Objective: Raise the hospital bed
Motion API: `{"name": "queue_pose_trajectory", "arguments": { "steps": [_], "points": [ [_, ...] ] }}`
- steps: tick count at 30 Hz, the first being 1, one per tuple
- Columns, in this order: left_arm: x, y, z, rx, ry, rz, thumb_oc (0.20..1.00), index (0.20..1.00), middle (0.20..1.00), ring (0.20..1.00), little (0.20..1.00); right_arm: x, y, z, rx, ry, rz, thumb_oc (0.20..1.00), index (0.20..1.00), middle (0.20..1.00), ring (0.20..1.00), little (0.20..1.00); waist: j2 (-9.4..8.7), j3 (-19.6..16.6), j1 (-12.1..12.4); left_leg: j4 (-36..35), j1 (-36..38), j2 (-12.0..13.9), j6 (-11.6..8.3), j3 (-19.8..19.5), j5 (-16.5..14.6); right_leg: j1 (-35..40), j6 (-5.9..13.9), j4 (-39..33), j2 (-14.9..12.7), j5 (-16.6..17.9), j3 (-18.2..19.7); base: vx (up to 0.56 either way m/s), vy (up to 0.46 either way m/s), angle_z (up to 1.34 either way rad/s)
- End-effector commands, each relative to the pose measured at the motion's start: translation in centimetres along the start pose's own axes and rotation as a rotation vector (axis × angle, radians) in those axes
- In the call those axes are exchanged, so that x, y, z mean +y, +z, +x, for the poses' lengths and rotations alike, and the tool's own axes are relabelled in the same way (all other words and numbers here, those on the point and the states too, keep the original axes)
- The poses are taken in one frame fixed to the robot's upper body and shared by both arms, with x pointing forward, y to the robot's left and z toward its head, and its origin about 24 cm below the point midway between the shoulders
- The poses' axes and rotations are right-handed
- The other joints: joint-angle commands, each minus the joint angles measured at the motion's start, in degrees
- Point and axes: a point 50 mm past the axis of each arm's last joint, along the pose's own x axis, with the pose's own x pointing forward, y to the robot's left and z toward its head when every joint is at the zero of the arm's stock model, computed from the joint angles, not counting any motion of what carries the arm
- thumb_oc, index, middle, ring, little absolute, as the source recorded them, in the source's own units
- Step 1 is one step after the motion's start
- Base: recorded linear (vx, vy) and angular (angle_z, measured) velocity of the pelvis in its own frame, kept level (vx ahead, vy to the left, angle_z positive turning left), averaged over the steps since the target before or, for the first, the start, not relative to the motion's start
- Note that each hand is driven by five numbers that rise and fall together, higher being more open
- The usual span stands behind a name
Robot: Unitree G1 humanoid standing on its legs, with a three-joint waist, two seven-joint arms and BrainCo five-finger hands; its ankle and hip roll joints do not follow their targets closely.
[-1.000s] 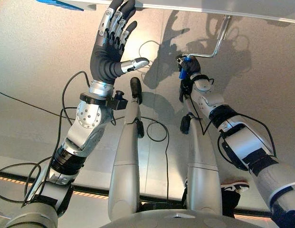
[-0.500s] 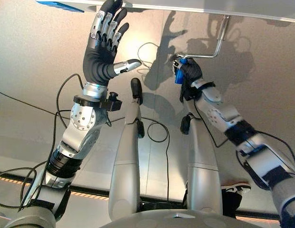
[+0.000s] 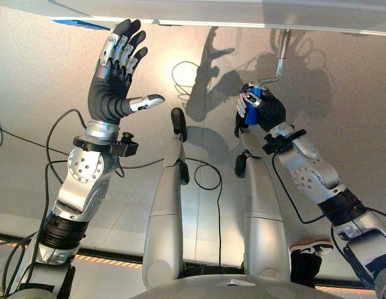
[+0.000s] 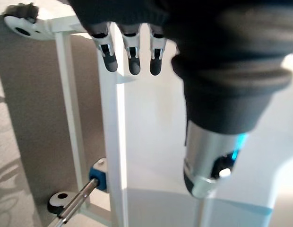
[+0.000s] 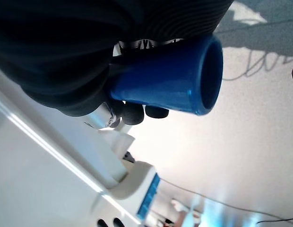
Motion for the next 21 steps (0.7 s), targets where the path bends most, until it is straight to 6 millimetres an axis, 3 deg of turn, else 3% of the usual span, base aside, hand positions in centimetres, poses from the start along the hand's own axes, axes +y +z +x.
{"name": "queue_pose_trajectory", "arguments": {
  "steps": [1, 9, 14, 16, 21],
  "points": [
    [-0.2, 3.2, -0.7, -0.149, -0.024, 0.006, 1.000, 1.000, 1.000, 1.000, 1.000, 2.0, 7.4, -0.7, -0.411, 0.130, -0.025, 0.200, 0.200, 0.200, 0.200, 0.200, -0.06, -0.9, -4.1, 2.3, 1.9, -0.4, -0.54, -0.8, -3.3, 5.2, 8.71, -4.2, -0.6, -0.7, 2.4, 0.00, -0.043, 0.00],
    [0.4, 3.9, -0.8, -0.178, -0.006, 0.008, 1.000, 1.000, 1.000, 1.000, 1.000, -1.8, 8.7, -3.1, -0.451, -0.084, -0.114, 0.200, 0.200, 0.200, 0.200, 0.200, -1.48, -0.9, -5.1, 2.5, 1.9, -0.2, -0.45, -0.7, -3.7, 5.0, 8.59, -4.4, 0.0, -0.7, 2.7, 0.00, -0.038, -0.04],
    [0.8, 4.4, -1.0, -0.198, 0.013, 0.012, 1.000, 1.000, 1.000, 1.000, 1.000, -5.2, 9.8, -5.2, -0.522, -0.317, -0.159, 0.200, 0.200, 0.200, 0.200, 0.200, -2.34, -0.9, -5.9, 2.7, 1.4, -0.1, -0.54, -0.9, -3.9, 4.8, 8.45, -4.5, 0.2, -0.8, 2.7, 0.00, -0.037, -0.01],
    [0.8, 4.4, -1.0, -0.197, 0.012, 0.012, 1.000, 1.000, 1.000, 1.000, 1.000, -5.2, 9.8, -5.2, -0.522, -0.317, -0.159, 0.200, 0.200, 0.200, 0.200, 0.200, -2.35, -0.9, -5.9, 2.7, 1.4, -0.1, -0.54, -0.9, -3.9, 4.8, 8.45, -4.5, 0.2, -0.8, 2.7, 0.00, 0.000, 0.00],
    [0.9, 4.7, -1.0, -0.223, 0.040, -0.023, 1.000, 1.000, 1.000, 1.000, 1.000, -8.7, 10.3, -6.5, -0.568, -0.569, -0.197, 0.200, 0.200, 0.200, 0.200, 0.200, -2.73, -0.9, -5.9, 2.7, 1.6, -0.2, -0.59, -1.1, -4.3, 5.2, 8.33, -4.7, 0.4, -0.9, 2.6, 0.00, 0.000, 0.00]
  ]
}}
